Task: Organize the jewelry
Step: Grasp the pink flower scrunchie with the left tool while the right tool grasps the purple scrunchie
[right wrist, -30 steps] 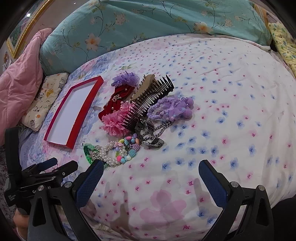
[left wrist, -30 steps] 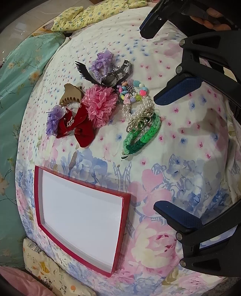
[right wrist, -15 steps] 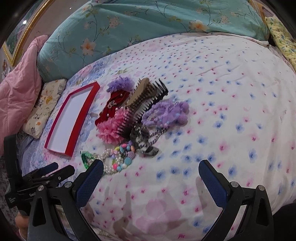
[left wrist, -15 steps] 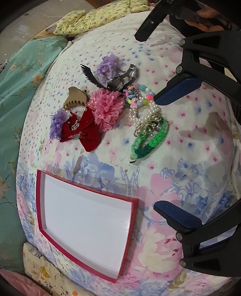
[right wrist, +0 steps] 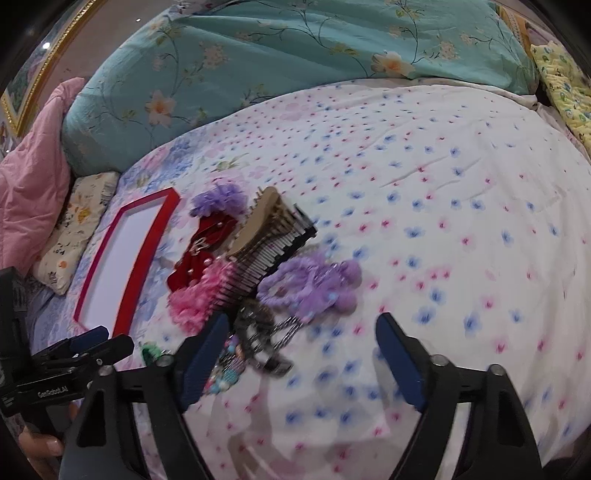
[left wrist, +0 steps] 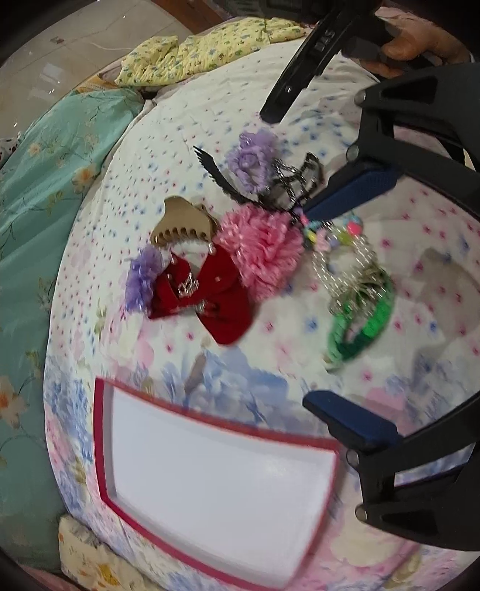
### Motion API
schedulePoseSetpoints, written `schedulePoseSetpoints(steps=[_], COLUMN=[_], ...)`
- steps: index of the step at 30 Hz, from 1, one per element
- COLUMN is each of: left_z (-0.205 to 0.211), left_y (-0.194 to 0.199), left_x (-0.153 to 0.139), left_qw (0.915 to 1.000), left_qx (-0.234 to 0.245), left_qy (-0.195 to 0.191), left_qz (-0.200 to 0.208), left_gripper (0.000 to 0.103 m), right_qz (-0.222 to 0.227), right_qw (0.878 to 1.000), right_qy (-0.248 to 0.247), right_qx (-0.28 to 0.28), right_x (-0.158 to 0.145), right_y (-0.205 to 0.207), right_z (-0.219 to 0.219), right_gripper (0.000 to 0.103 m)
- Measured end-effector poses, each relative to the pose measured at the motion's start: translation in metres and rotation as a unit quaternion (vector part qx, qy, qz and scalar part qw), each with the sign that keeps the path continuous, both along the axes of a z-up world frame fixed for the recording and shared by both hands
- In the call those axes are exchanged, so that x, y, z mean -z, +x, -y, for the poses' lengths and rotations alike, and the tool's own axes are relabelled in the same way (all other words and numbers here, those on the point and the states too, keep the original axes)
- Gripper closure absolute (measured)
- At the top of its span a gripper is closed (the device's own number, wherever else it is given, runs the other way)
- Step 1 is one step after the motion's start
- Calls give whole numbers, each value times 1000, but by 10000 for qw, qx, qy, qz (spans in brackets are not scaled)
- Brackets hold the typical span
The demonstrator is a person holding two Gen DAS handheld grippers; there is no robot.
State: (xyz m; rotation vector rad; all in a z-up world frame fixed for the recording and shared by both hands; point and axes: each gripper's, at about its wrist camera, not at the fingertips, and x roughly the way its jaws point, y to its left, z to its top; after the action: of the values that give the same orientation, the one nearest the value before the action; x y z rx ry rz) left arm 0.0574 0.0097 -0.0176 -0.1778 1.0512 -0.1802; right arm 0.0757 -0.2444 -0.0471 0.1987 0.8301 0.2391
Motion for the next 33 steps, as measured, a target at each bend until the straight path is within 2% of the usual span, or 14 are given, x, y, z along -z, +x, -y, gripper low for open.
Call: schedulePoseSetpoints(steps=[2, 7, 8, 11, 13, 14, 15, 16, 17, 18, 25, 33], left_z=[6, 20, 22, 29, 32, 33, 34, 35, 35, 36, 32, 2], left_y=[8, 26, 29, 41, 47, 49, 50, 51, 50, 49, 31, 8], left_x=[4, 13, 16, 25, 30, 33, 35, 37, 37, 37, 23, -12], left_qw=[9999, 9992, 9991, 9982, 9977, 9971, 9966, 9960, 9957, 9956, 9953, 9958], left_qx=[93, 276, 295, 409, 462, 517, 553, 590, 628, 654, 775, 599], left_qy=[-98, -240, -231, -297, -299, -346, -383, -434, -464, -458, -530, -662], left_qz=[-88, -165, -191, -316, -385, -446, -484, -518, -507, -485, -226, 178], left_gripper=[22, 22, 24, 38, 52, 65, 74, 76, 79, 84, 94, 95], right_qz=[-40, -285, -343, -523, -486, -432, -397, -374, -381, -371, -276, 21], right_qw=[10000, 9996, 9994, 9986, 9988, 9990, 9992, 9993, 9992, 9991, 9994, 9992], right_qy=[12, -8, 13, 8, 49, 45, 46, 75, 132, 172, 211, 370], right_qx=[39, 54, 40, 38, 58, 52, 45, 47, 52, 72, 87, 117], right_x=[3, 15, 18, 30, 30, 28, 27, 25, 24, 22, 12, -10], right_y=[8, 34, 36, 47, 47, 47, 47, 46, 45, 44, 31, 13], right_z=[2, 1, 0, -1, -1, 0, 0, 2, 4, 7, 17, 27], right_gripper=[30, 39, 44, 60, 62, 64, 67, 70, 80, 101, 103, 103])
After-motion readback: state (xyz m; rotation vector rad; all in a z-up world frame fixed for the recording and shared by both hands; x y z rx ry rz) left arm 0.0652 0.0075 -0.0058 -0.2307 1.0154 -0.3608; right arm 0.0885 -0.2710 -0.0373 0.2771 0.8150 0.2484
